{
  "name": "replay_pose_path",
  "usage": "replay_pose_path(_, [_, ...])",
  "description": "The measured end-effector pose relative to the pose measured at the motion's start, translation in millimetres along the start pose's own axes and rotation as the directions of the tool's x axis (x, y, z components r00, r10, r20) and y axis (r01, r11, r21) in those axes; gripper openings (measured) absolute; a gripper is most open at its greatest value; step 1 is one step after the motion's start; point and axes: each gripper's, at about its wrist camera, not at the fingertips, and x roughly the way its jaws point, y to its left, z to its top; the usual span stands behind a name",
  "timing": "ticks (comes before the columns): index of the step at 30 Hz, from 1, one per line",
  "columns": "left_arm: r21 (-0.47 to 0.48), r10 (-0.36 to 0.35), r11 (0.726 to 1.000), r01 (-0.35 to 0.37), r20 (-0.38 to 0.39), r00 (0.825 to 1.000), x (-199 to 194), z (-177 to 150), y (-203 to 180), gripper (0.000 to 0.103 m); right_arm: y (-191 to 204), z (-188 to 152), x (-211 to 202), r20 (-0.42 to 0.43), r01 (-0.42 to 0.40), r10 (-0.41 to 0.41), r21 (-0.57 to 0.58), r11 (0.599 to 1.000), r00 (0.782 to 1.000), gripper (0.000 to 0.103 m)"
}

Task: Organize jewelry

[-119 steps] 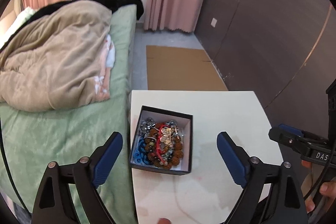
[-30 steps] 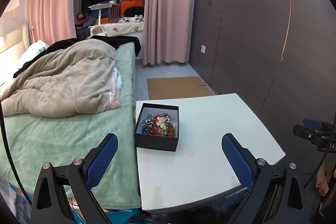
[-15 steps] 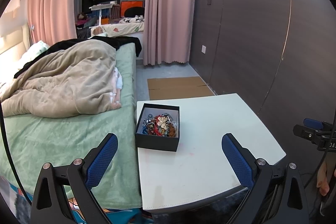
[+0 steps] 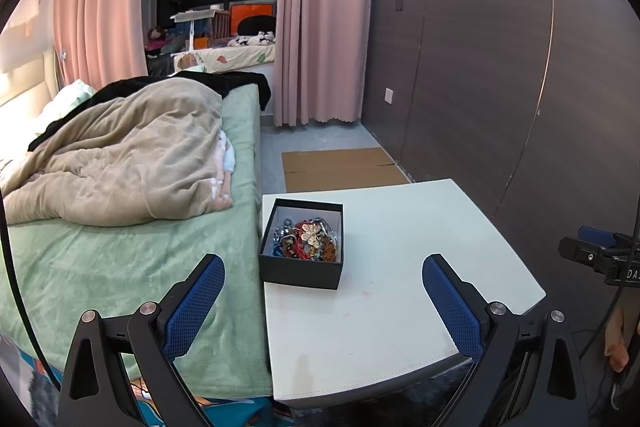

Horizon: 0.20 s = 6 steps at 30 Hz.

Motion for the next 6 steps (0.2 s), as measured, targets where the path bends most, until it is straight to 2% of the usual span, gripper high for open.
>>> replay_pose_path(6, [0.001,-0.002,1.0,0.002,0.001,1.0,-2.4,0.5,1.2,0.099,-1.3,-0.2,0.2,-0.002,-0.002,0.002,0.006,1.0,1.0,0.103])
